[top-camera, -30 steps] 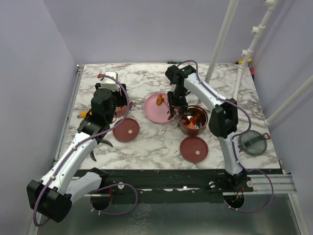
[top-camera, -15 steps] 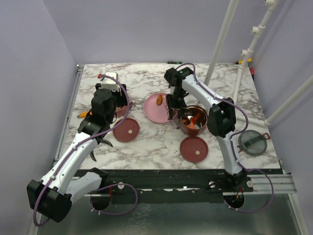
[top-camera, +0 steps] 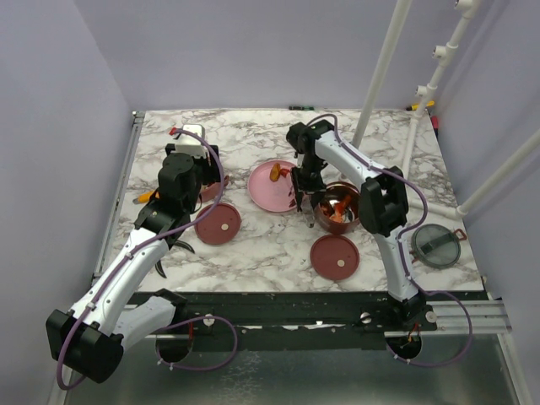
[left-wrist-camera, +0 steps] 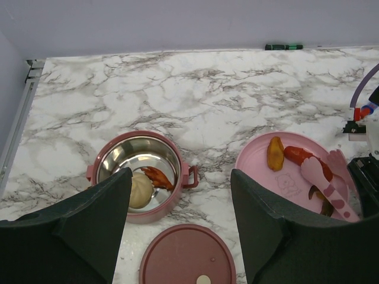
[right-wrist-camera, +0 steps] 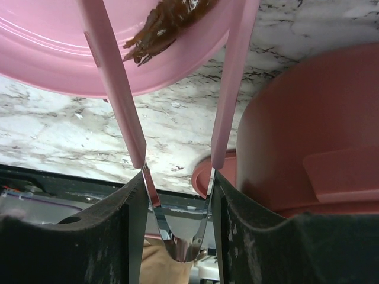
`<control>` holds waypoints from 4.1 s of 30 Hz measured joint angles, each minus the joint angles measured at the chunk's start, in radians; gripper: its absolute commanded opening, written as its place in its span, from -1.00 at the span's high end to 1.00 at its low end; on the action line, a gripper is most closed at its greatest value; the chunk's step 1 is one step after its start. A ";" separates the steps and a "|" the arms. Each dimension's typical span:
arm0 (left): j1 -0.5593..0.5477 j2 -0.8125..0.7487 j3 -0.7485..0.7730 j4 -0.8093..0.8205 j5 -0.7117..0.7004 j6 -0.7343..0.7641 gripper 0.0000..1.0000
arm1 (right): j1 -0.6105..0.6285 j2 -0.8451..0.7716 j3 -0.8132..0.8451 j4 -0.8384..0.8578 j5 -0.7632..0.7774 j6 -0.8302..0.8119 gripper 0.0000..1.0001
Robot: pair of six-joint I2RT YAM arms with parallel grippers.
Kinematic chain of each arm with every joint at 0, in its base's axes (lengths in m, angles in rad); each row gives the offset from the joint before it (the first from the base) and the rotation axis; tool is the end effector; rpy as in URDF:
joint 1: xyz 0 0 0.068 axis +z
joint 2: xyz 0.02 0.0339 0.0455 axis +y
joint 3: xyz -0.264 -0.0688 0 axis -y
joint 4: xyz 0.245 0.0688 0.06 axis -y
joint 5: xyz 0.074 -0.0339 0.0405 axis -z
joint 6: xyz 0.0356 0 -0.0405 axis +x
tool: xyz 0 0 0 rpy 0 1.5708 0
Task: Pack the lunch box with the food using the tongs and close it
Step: Pick up the fake food from the plate, then place the fake food in the packing box.
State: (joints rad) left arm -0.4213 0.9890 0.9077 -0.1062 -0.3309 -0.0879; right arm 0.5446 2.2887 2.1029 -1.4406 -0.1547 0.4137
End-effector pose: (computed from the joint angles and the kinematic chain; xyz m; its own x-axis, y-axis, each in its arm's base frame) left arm 0.2144 -0.0834 0.3539 -0.1778 -0.0113 -0.9840 0.0802 0.9964 -0.0259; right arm 0.3730 0.2324 0.2170 -0.9848 -0.1321 0.1127 -0.1187 0.9858 0.1185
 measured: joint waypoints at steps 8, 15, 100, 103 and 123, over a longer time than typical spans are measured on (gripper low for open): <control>0.000 0.000 0.000 0.000 0.000 0.000 -0.39 | 0.009 0.001 -0.012 -0.001 -0.043 -0.023 0.18; 0.000 0.000 0.000 0.000 0.000 0.000 -0.39 | 0.040 0.008 0.023 -0.004 -0.068 -0.023 0.18; 0.145 -0.061 -0.074 0.076 -0.149 -0.099 -0.39 | 0.277 0.188 0.298 0.499 -0.299 0.049 0.77; 0.145 -0.061 -0.074 0.076 -0.148 -0.099 -0.40 | 0.277 0.196 0.300 0.504 -0.307 0.049 0.69; 0.145 -0.061 -0.074 0.082 -0.143 -0.100 -0.40 | 0.277 0.204 0.301 0.514 -0.312 0.041 0.30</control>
State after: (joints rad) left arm -0.2760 0.9276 0.8333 -0.0242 -0.4740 -0.1875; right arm 0.8219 2.4931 2.4039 -0.9268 -0.4671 0.4545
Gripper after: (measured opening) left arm 0.695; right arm 0.363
